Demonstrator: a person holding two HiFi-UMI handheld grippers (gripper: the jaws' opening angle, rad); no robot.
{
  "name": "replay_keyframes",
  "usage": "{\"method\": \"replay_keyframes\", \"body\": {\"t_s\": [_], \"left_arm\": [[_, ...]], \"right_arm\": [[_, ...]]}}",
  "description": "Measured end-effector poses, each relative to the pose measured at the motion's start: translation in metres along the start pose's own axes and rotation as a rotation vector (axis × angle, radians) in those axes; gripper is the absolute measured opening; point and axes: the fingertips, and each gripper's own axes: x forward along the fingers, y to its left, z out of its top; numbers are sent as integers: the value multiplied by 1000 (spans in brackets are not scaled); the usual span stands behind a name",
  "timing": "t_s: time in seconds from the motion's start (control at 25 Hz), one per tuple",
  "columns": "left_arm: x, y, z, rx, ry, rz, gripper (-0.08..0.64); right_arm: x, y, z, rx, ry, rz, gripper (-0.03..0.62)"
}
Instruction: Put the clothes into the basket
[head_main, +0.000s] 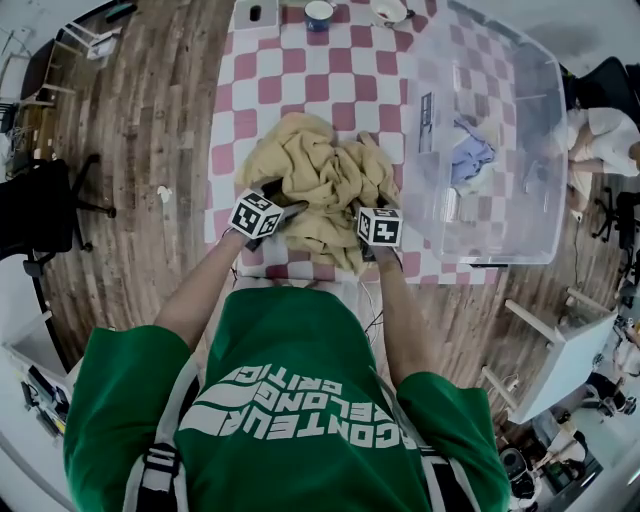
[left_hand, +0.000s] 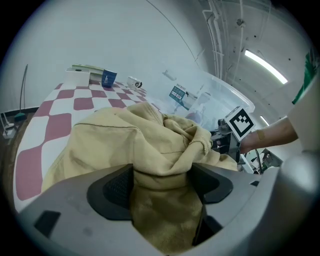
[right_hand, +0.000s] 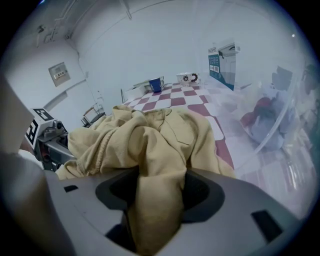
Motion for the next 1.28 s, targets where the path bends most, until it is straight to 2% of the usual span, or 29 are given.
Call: {"method": "replay_keyframes", "body": {"t_s": [0.12, 0.36, 0.56, 0.8, 1.0, 1.12, 1.28], "left_arm": [[2, -3, 2, -30, 5, -16, 355], [7, -15, 6, -89, -8, -55, 300], [14, -34, 13, -146, -27, -124, 253], [17, -67, 24, -119, -59, -229, 203], [7, -80, 41, -139, -129, -282, 191], [-9, -82, 59, -132, -202, -279, 187], [-38, -84, 96, -54, -297, -234, 185]], "right_arm": [[0, 6, -1, 10, 13, 13, 198], [-2, 9, -1, 28, 27, 32, 155], [-6, 19, 0, 75, 20, 60, 113], [-15, 39, -2, 160, 4, 171, 89], [-26, 54, 6, 263, -48, 263, 83], [-36, 66, 24, 304, -105, 312, 80], [-53, 79, 66, 316, -210, 371, 79]]}}
